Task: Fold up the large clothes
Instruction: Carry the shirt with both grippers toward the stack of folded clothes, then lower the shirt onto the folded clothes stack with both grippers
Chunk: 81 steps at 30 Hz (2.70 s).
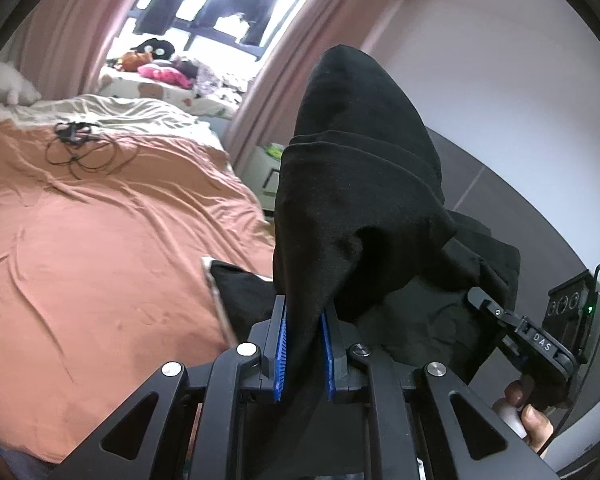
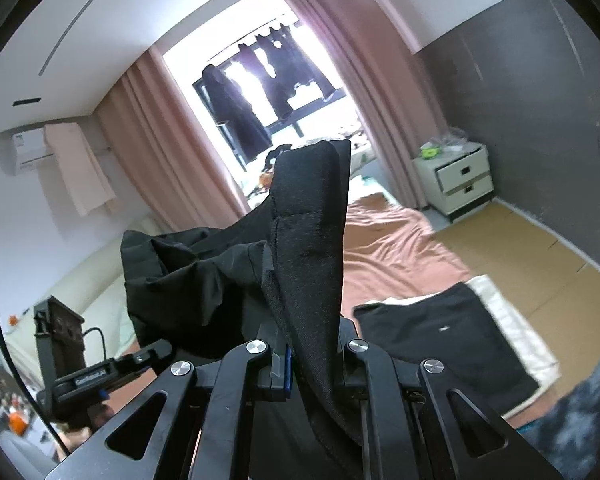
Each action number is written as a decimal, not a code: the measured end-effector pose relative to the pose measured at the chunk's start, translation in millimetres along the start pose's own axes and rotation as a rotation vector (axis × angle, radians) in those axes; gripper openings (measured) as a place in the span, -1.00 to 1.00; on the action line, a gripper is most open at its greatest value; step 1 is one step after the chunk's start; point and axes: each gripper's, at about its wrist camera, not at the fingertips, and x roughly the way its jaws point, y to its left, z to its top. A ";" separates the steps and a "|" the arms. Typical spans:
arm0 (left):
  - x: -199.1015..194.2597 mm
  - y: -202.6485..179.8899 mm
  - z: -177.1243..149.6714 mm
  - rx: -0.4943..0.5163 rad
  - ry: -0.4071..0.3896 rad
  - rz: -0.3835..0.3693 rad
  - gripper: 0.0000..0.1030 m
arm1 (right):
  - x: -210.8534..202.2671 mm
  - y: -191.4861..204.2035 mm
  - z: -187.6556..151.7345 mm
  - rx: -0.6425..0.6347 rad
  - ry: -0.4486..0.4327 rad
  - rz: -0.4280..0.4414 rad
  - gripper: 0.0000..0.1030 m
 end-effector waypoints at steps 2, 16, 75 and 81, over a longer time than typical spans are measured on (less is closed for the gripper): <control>7.7 -5.8 0.0 0.008 0.006 -0.011 -0.71 | -7.9 -5.9 3.5 -0.008 -0.002 -0.023 -0.78; 84.4 -23.3 11.7 0.014 0.141 -0.119 -0.71 | -2.2 -54.0 36.4 0.029 -0.006 -0.159 -0.78; 314.1 166.4 -28.2 -0.292 0.439 -0.022 0.51 | 73.2 -213.6 -80.6 0.386 0.249 -0.548 0.53; 316.3 163.6 -26.4 -0.261 0.442 -0.016 0.51 | 47.4 -238.6 -134.4 0.596 0.187 -0.484 0.54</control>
